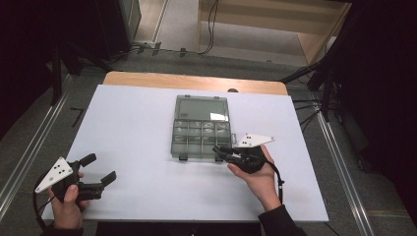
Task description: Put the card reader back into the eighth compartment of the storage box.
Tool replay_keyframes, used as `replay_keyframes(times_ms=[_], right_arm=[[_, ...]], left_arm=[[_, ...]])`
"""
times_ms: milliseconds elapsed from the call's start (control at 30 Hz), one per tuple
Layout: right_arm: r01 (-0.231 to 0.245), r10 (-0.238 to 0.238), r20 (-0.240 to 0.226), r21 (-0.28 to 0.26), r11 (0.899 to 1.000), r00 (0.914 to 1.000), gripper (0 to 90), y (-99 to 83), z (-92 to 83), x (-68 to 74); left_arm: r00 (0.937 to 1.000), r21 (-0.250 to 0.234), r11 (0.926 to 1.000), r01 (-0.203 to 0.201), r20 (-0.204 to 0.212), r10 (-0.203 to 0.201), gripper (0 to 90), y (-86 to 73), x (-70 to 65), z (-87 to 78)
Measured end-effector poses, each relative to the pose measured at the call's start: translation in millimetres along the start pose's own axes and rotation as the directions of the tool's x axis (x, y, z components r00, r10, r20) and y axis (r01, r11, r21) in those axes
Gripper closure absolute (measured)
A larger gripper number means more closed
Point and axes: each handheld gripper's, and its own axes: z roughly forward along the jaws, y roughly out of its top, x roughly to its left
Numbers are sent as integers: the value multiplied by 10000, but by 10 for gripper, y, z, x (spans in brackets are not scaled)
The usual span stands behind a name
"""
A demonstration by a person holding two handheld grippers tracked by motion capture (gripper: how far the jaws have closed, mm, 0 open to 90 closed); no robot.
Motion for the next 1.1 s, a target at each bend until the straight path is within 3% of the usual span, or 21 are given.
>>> replay_keyframes(times_ms=[533,1100], right_arm=[[-307,312,317,-162,9994,9990,717,22,13,-85],[-964,980,709,-263,9950,9927,717,14,126,-188]], left_arm=[[10000,26,10000,-33,10,33,0,0,-2,3],[10000,28,10000,-29,11,29,0,0,-2,4]])
